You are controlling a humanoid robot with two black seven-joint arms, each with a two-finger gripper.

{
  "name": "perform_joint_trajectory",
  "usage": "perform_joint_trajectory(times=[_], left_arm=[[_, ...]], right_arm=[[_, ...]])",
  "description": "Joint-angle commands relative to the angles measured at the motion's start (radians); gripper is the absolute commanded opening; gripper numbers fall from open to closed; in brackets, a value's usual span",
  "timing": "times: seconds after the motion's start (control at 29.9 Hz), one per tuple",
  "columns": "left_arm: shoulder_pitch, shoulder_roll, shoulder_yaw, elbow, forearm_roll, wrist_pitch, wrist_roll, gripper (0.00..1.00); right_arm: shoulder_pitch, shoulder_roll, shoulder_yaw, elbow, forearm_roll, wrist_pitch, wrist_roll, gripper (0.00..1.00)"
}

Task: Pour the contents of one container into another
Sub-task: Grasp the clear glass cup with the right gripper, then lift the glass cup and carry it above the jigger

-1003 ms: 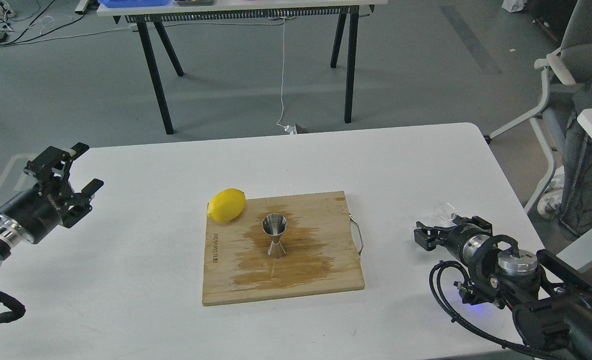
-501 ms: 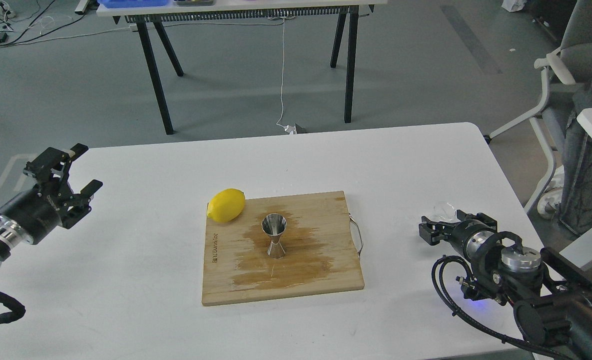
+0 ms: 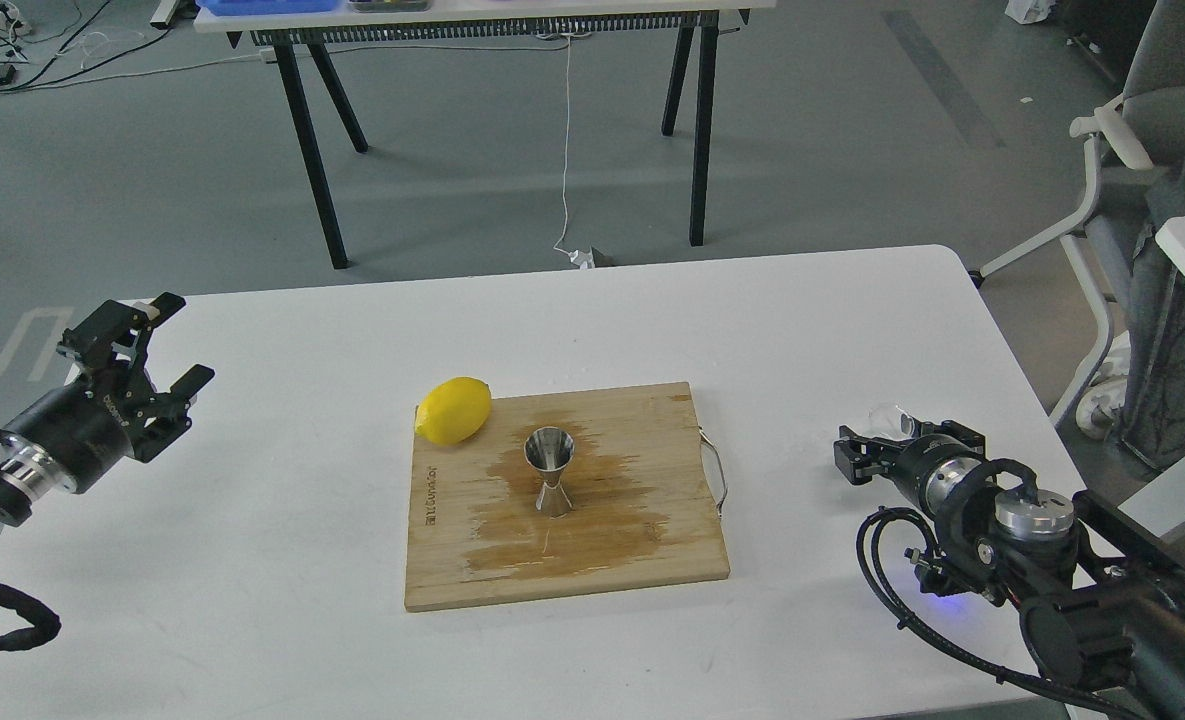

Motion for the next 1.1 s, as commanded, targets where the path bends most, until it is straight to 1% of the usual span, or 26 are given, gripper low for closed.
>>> perform_joint_trajectory(times=[0.0, 0.1, 0.27, 0.47, 0.67, 0.9, 0.97, 1.07], left_arm=[[0.0, -0.001, 0.0, 0.013, -0.001, 0.0, 0.0, 0.98], [0.0, -0.001, 0.0, 0.021, -0.001, 0.0, 0.0, 0.98], [0.0, -0.001, -0.003, 0.021, -0.001, 0.0, 0.0, 0.98], [0.0, -0.001, -0.003, 0.021, -0.001, 0.0, 0.0, 0.98], [0.0, -0.001, -0.003, 0.021, -0.001, 0.0, 0.0, 0.98], [0.0, -0.001, -0.003, 0.021, -0.001, 0.0, 0.0, 0.98], [0.0, -0.001, -0.003, 0.021, -0.001, 0.0, 0.0, 0.98], [0.0, -0.001, -0.002, 0.021, -0.001, 0.0, 0.0, 0.98]], right_arm=[[0.0, 0.001, -0.004, 0.0, -0.024, 0.003, -0.001, 0.57], [-0.002, 0.001, -0.01, 0.0, -0.032, 0.006, -0.001, 0.46], [-0.003, 0.001, -0.015, 0.0, -0.035, 0.009, -0.001, 0.39], [-0.003, 0.001, -0.013, 0.005, -0.053, 0.011, -0.001, 0.33], [0.005, 0.001, -0.009, 0.02, -0.059, 0.016, 0.0, 0.31], [0.168, -0.015, -0.035, 0.015, -0.191, -0.001, -0.015, 0.29], [0.239, -0.015, -0.065, 0.014, -0.251, -0.009, -0.024, 0.29], [0.354, -0.01, -0.168, 0.0, -0.361, -0.014, -0.046, 0.29]])
